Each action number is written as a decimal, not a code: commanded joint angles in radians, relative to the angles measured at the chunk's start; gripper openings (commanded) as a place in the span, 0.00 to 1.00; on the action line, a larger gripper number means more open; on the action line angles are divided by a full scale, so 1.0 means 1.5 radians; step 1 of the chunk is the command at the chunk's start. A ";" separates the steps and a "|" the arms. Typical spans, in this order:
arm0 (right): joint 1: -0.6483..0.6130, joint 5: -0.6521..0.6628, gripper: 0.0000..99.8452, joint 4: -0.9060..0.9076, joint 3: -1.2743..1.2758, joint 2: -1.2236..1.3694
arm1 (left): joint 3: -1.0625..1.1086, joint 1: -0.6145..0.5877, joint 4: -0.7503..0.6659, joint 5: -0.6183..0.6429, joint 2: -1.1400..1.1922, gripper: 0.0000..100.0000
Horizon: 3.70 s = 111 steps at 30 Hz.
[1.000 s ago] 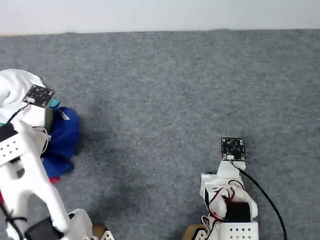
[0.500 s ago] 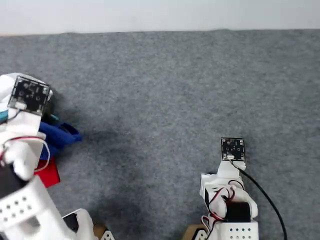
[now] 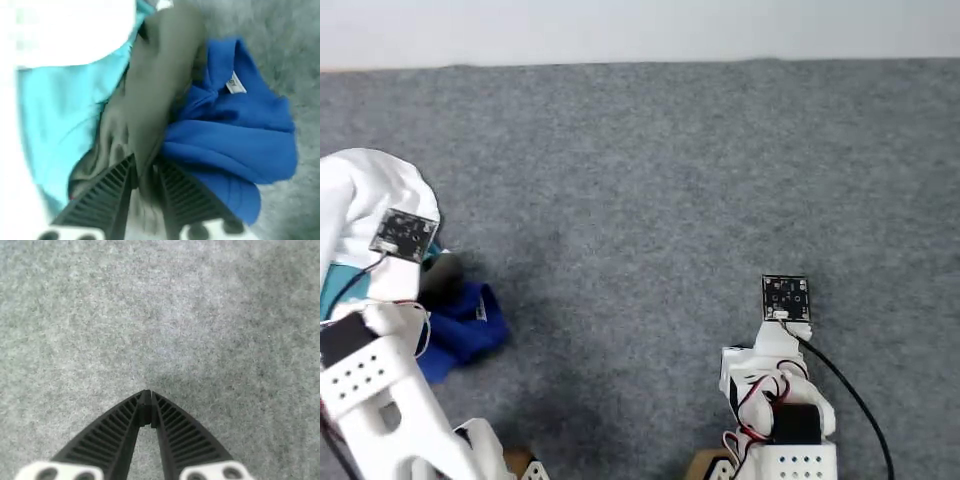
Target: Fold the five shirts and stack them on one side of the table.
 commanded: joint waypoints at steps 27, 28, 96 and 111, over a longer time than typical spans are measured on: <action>-0.002 -0.002 0.01 0.002 0.010 -0.003 | -0.067 -0.007 -0.039 -0.019 0.111 0.00; -0.002 -0.002 0.01 0.002 0.010 -0.003 | -0.090 -0.007 -0.019 -0.019 0.111 0.00; 0.003 -0.005 0.01 0.002 0.010 -0.003 | -1.115 0.488 0.263 0.412 0.120 0.00; -0.002 -0.005 0.01 -0.002 0.010 -0.003 | -1.076 0.659 0.157 0.401 0.202 0.00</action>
